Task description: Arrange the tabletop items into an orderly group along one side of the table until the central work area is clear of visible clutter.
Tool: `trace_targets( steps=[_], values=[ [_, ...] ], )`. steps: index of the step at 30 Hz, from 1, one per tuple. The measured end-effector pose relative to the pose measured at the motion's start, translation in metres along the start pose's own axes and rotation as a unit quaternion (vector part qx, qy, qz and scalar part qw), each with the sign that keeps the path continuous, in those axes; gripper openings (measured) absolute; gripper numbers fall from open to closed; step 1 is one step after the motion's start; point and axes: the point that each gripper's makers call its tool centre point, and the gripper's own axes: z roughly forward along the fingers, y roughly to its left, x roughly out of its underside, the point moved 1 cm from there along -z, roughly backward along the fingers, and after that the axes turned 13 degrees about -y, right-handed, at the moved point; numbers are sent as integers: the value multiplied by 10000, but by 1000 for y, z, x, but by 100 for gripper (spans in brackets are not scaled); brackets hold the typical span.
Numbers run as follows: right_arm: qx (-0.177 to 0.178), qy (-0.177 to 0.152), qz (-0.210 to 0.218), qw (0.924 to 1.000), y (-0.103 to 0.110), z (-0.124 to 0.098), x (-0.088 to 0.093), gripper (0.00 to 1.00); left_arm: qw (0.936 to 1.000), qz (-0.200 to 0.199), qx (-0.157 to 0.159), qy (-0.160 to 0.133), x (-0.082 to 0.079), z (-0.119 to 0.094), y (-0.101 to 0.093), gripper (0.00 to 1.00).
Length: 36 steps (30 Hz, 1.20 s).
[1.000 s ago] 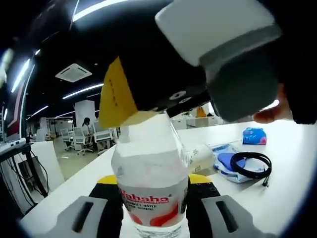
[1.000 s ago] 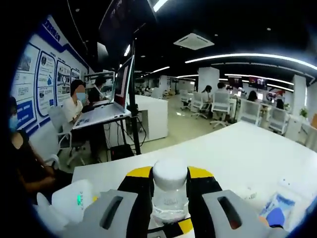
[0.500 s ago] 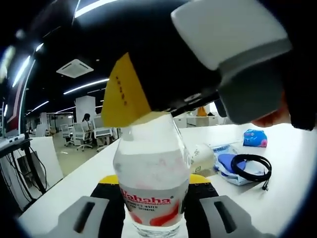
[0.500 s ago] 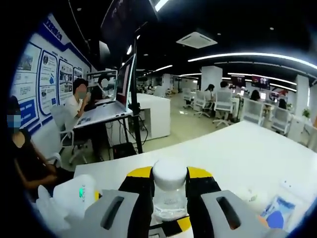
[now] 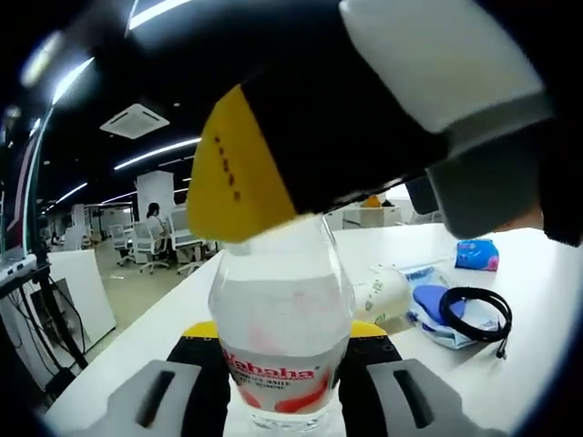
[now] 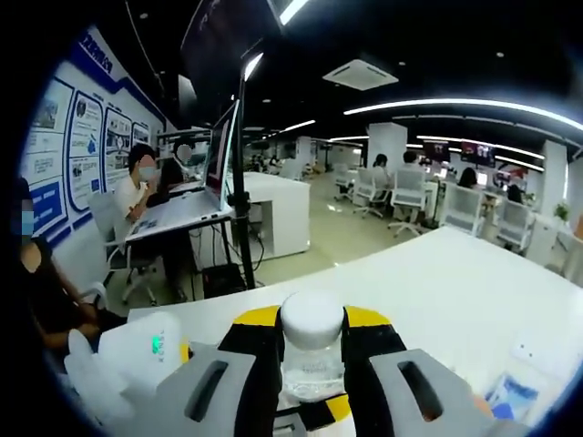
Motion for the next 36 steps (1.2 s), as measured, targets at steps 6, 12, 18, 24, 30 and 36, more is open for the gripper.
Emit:
trace_targets(
  steps=[6, 12, 18, 24, 30, 36],
  values=[
    [14, 55, 15, 10000, -9, 12, 3, 21, 10000, -9, 23, 76, 7, 11, 5, 43],
    [33, 30, 87, 10000, -18, 20, 1, 21, 9999, 51, 73, 115, 6, 21, 9, 43],
    [42, -9, 133, 9999, -21, 23, 0, 21, 9999, 31, 116, 80, 6, 25, 10, 43],
    [38, -41, 115, 9999, -22, 25, 0, 21, 9999, -33, 129, 22, 5, 26, 10, 43],
    [56, -80, 79, 9999, -22, 30, 1, 21, 9998, -132, 167, -4, 7, 28, 11, 44],
    [77, -133, 115, 9998, -23, 33, 2, 21, 9995, -218, 208, -30, 9, 29, 12, 44]
  ],
)
